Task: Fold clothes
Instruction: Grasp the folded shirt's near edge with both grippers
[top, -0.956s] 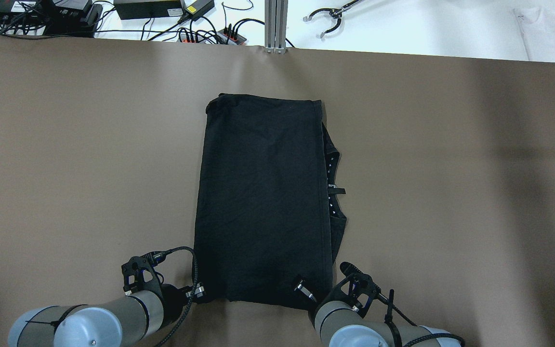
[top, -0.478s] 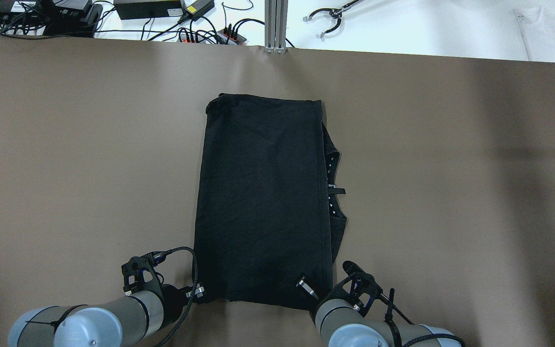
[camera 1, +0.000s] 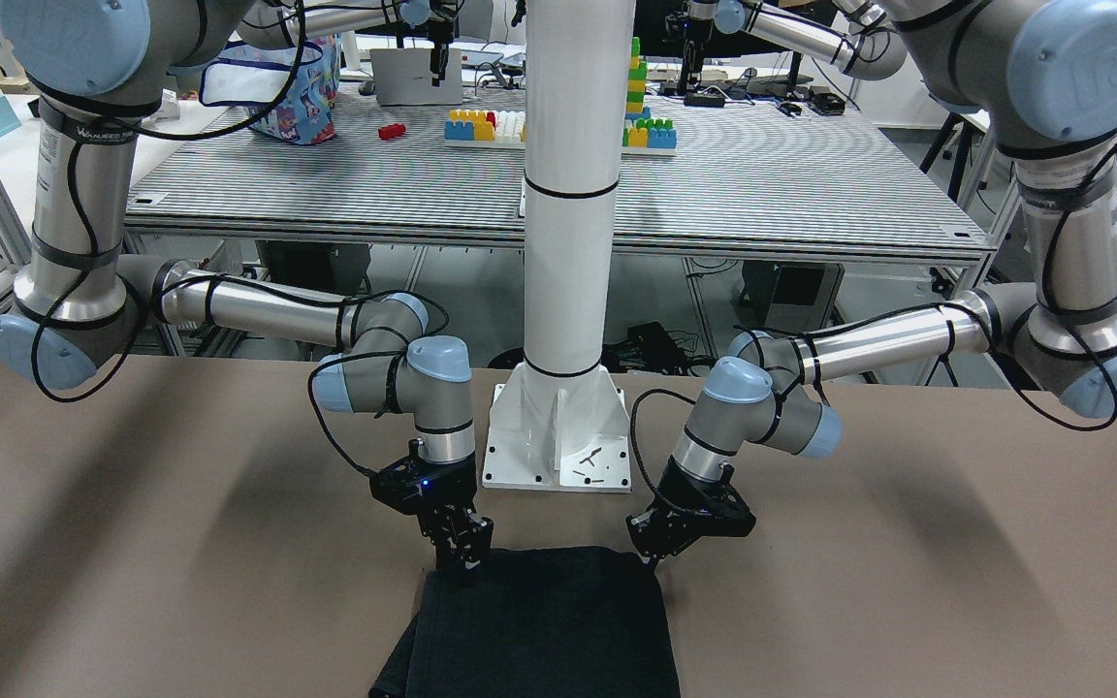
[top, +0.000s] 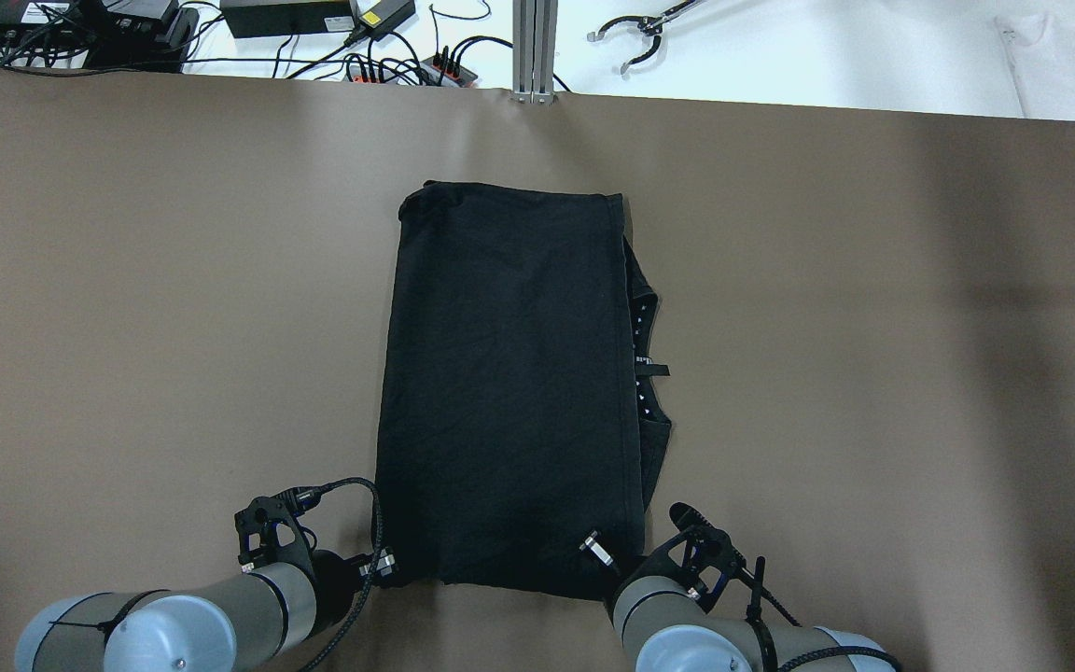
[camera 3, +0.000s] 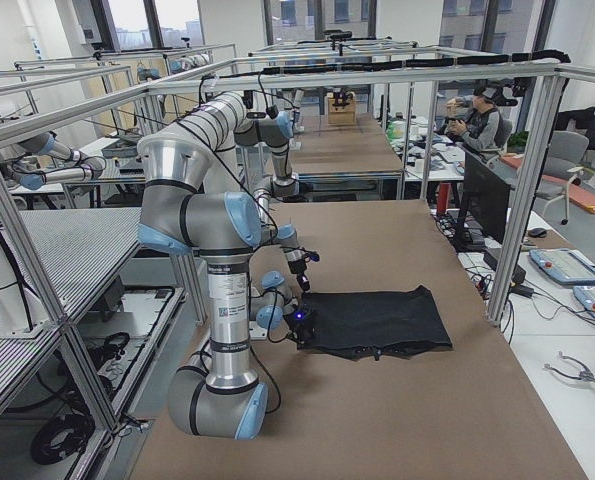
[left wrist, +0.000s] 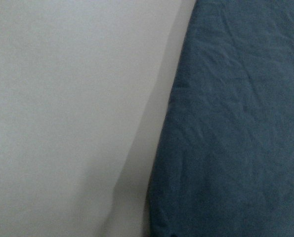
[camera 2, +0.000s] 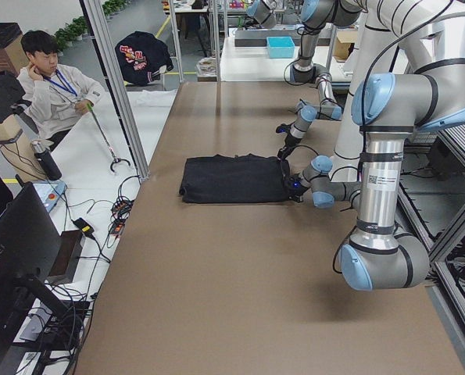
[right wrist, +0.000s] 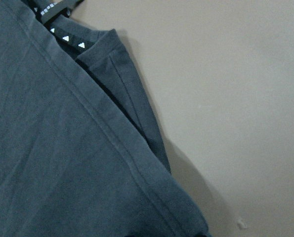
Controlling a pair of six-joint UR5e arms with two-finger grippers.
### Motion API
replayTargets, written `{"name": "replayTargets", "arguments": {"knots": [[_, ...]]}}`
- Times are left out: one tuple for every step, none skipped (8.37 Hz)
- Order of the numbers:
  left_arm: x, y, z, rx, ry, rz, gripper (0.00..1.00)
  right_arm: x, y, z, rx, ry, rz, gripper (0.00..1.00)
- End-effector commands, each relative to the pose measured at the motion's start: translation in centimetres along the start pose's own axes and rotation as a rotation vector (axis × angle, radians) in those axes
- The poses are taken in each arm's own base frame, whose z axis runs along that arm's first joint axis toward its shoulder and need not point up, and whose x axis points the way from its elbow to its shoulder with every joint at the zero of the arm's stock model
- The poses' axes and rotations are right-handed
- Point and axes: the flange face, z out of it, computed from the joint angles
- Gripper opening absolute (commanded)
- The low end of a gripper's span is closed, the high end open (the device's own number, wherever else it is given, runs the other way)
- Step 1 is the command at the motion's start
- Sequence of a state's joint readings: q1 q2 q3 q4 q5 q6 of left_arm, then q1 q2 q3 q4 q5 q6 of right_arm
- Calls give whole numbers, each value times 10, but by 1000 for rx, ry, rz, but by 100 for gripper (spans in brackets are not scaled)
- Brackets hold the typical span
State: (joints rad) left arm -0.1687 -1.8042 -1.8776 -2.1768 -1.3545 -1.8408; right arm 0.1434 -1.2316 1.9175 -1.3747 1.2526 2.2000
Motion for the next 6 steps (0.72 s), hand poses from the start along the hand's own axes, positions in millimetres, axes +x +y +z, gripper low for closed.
{"name": "replayTargets", "arguments": {"knots": [[-1,-1,0,2,-1,0,0,3,0,3,7,36,-93,84],[-1,-1,0,2,-1,0,0,4,0,3,5,45,-130,91],[-1,-1,0,2,-1,0,0,6,0,4,12,55,-135,91],[-1,-1,0,2,-1,0,0,5,1,4,9,53,-125,88],[-2,-1,0,2,-3,0,0,-2,3,1,9,42,-115,83],[-2,-1,0,2,-3,0,0,-2,5,1,9,41,-93,78]]}}
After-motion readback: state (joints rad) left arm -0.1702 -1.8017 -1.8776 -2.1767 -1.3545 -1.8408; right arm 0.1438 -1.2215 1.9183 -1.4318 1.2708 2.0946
